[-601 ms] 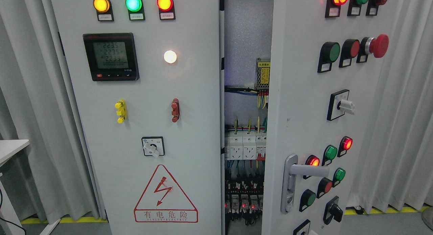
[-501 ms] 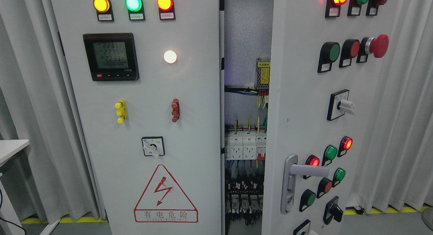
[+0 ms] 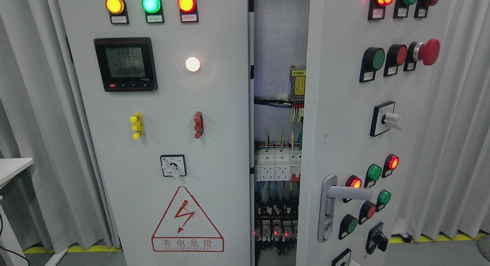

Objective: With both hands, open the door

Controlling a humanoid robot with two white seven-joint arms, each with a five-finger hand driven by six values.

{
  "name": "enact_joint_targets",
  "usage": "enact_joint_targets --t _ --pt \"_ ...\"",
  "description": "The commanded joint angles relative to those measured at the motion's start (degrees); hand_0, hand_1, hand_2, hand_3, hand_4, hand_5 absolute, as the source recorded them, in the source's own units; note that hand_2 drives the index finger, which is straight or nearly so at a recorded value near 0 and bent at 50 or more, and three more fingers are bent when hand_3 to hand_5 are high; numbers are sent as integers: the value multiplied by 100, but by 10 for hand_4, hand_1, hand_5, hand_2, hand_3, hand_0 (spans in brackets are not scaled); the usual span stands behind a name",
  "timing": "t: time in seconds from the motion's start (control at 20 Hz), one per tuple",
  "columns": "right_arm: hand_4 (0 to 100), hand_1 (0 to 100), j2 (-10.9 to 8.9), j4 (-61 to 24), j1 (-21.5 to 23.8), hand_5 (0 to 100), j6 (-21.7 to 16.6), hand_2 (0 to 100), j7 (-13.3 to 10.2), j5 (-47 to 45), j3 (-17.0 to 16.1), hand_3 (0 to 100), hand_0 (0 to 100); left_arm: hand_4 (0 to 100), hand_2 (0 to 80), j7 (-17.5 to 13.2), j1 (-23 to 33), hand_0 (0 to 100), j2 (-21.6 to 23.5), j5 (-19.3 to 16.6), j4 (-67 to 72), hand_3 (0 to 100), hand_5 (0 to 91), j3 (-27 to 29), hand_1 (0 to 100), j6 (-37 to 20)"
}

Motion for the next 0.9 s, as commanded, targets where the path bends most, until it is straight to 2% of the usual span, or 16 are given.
enact_joint_targets --t 0.0,0.15,0.25,0.3,0.4,0.5,0.6,0.7,0.85 --pt "0 0 -18 -44 -123 0 -5 0 1 0 0 0 220 33 29 -45 374 292 289 333 -1623 29 0 31 0 -28" --pt "0 0 -18 -44 -123 0 3 0 1 0 0 0 220 33 29 -54 981 292 465 413 -3556 29 0 13 0 -19" --pt "0 0 -18 -44 -123 0 -6 0 1 0 0 0 219 34 29 -176 1368 292 754 448 -4840 29 0 -39 0 -28" --pt "0 0 -18 -44 -123 0 3 0 1 0 0 0 219 34 29 -403 1535 292 913 474 -5464 29 0 -83 0 -28" --pt "0 0 -18 -44 -123 0 3 0 1 0 0 0 219 33 29 -1149 1738 292 1150 640 -6424 29 0 -285 0 -28" --pt "0 0 -18 -44 -123 0 3 0 1 0 0 0 219 33 29 -1975 1852 292 1432 1140 -7076 29 0 -347 0 -28" --pt "0 0 -18 -44 -123 0 3 0 1 0 0 0 219 33 29 -2521 1967 291 1686 1737 -7612 29 0 -347 0 -28" --pt "0 0 -18 -44 -123 0 3 0 1 0 0 0 219 33 29 -2882 2002 292 2169 2344 -8139 29 0 -417 0 -20" --pt "0 0 -18 -44 -123 0 3 0 1 0 0 0 219 33 29 -3479 2029 292 3214 3390 -8896 29 0 -759 0 -28"
